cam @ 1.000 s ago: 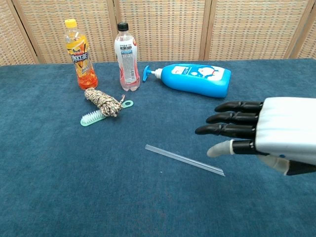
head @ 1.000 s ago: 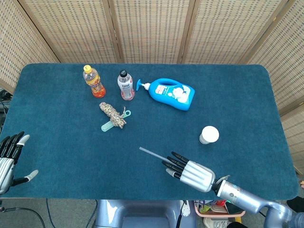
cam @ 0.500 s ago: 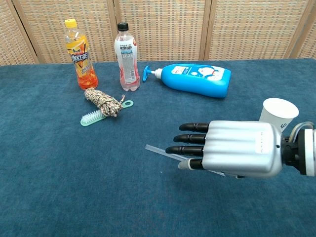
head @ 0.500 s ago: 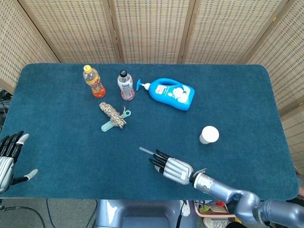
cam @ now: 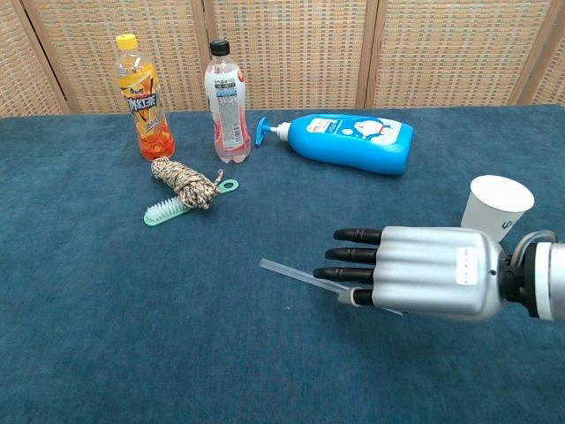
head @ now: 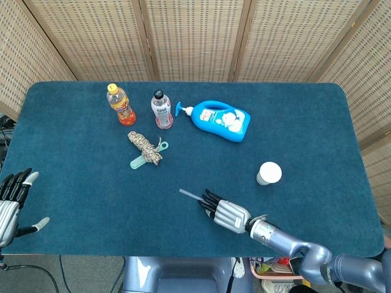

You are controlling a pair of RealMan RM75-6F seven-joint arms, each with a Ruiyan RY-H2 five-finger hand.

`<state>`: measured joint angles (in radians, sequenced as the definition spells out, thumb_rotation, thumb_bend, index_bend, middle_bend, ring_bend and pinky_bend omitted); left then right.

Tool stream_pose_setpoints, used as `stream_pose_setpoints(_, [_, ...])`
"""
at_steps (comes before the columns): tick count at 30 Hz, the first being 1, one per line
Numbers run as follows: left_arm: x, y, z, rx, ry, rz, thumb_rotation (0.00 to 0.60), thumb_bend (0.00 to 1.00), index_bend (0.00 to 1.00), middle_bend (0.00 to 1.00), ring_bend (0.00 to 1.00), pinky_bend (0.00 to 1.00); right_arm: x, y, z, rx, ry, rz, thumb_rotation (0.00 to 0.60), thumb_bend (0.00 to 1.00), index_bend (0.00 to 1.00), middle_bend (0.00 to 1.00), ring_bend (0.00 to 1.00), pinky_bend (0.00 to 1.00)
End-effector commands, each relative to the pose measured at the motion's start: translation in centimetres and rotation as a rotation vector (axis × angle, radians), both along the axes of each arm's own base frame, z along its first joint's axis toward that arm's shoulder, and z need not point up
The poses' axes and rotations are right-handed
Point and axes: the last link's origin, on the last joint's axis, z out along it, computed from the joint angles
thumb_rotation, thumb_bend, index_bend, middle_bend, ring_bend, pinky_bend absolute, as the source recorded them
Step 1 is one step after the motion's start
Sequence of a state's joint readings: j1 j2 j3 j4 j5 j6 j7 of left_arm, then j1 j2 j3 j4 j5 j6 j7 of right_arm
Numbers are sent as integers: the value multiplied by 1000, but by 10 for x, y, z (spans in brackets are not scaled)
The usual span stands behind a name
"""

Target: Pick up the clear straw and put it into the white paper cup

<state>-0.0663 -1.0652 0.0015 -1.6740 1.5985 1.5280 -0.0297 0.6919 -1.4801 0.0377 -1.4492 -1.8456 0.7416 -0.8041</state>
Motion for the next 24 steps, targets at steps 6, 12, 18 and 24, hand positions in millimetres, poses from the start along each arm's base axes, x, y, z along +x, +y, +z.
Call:
stream_pose_setpoints(6, [0,1,0,-2,-2,3,600,159,0,0,0,0,-9,-12,8,-51,31,2,600,949,251,68,0,74])
stream_pose_setpoints(12, [0,1,1,-3,-4,2,600,158,0,0,0,0,-16,-24,13,-109,55,2,600,950,262,68,0,74])
stream_pose_setpoints(18, [0,1,2,0,-6,3,600,159,0,0,0,0,-7,-25,24,-90,-23,-8,600,949,262,37,0,75])
stream_pose_setpoints(24, [0,1,2,-1,-7,3,600,159,0,0,0,0,11,-30,31,-26,-216,-77,600,567,265,0,0,76])
